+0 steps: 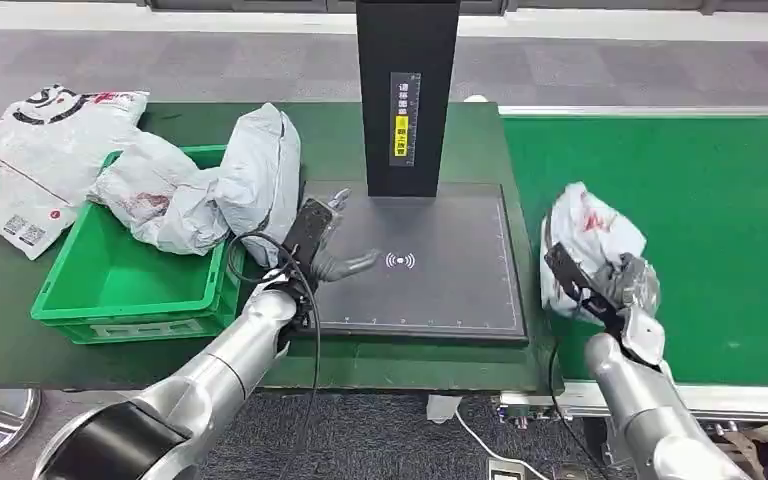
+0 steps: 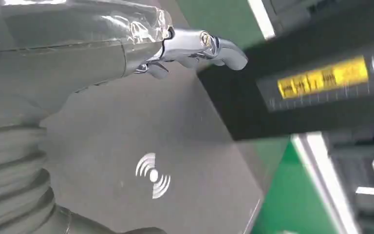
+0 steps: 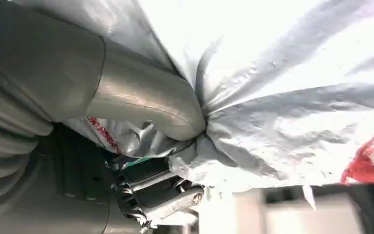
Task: Moved the parcel from conveyor to table for the left to box.
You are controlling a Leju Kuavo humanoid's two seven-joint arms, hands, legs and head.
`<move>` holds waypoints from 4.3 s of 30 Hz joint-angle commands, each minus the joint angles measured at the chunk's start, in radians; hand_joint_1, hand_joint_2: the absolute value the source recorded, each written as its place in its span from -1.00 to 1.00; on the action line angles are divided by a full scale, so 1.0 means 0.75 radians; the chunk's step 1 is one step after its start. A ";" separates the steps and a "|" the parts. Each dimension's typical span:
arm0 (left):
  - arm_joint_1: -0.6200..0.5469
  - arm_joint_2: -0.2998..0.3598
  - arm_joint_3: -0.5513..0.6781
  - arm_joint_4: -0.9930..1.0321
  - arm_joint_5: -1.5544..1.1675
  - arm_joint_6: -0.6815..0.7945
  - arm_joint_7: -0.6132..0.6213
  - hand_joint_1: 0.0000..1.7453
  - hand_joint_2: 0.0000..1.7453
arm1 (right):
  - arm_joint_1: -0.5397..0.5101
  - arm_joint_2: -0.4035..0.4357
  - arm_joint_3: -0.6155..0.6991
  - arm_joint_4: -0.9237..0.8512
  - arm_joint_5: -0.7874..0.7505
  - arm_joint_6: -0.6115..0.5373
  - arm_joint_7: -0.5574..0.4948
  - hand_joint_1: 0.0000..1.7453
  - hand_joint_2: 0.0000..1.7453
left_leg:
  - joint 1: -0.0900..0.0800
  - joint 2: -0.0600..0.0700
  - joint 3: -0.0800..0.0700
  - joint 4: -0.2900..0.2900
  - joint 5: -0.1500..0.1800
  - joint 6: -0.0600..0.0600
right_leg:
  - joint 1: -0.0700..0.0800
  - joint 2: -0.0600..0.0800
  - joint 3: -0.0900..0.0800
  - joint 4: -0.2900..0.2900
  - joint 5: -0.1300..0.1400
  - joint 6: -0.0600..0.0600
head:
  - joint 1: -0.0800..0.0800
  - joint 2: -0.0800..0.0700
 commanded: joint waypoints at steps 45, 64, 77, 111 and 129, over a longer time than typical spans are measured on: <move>-0.118 0.030 0.052 0.059 -0.013 0.049 -0.031 -1.00 1.00 | -0.074 0.210 0.601 -0.109 -0.484 0.498 -0.330 1.00 1.00 | 0.001 0.001 -0.003 -0.001 0.002 -0.003 | 0.001 0.002 -0.004 0.002 0.000 -0.001 | 0.000 0.000; -0.107 0.028 0.005 0.022 -0.051 0.191 -0.113 -1.00 1.00 | -0.124 0.267 0.712 0.194 -0.620 0.641 -0.407 -1.00 1.00 | 0.003 -0.002 0.000 -0.003 0.003 -0.004 | 0.003 0.001 -0.001 -0.002 0.001 -0.002 | 0.000 0.000; -0.105 0.041 -0.042 0.007 -0.104 0.257 -0.122 -1.00 1.00 | -0.127 0.284 0.631 0.131 -0.667 0.380 -0.538 -1.00 1.00 | 0.002 0.000 -0.001 -0.002 0.003 -0.004 | 0.002 0.002 -0.002 -0.001 0.002 -0.003 | 0.000 0.000; -0.105 -0.025 -1.014 0.197 -1.169 -0.373 0.571 -0.98 1.00 | 0.070 0.139 0.066 -0.368 -1.123 -0.050 -0.862 -1.00 -1.00 | 0.000 -0.003 -0.002 -0.002 0.002 -0.003 | 0.000 -0.001 -0.003 -0.001 0.001 -0.003 | 0.000 0.000; -0.096 -0.016 -1.023 0.204 -1.258 -0.386 0.590 1.00 1.00 | 0.356 0.154 -0.032 -0.734 -1.012 0.026 -0.797 -1.00 -1.00 | 0.001 0.000 0.018 -0.016 -0.001 0.002 | 0.000 0.002 0.019 -0.016 0.001 -0.001 | 0.001 0.000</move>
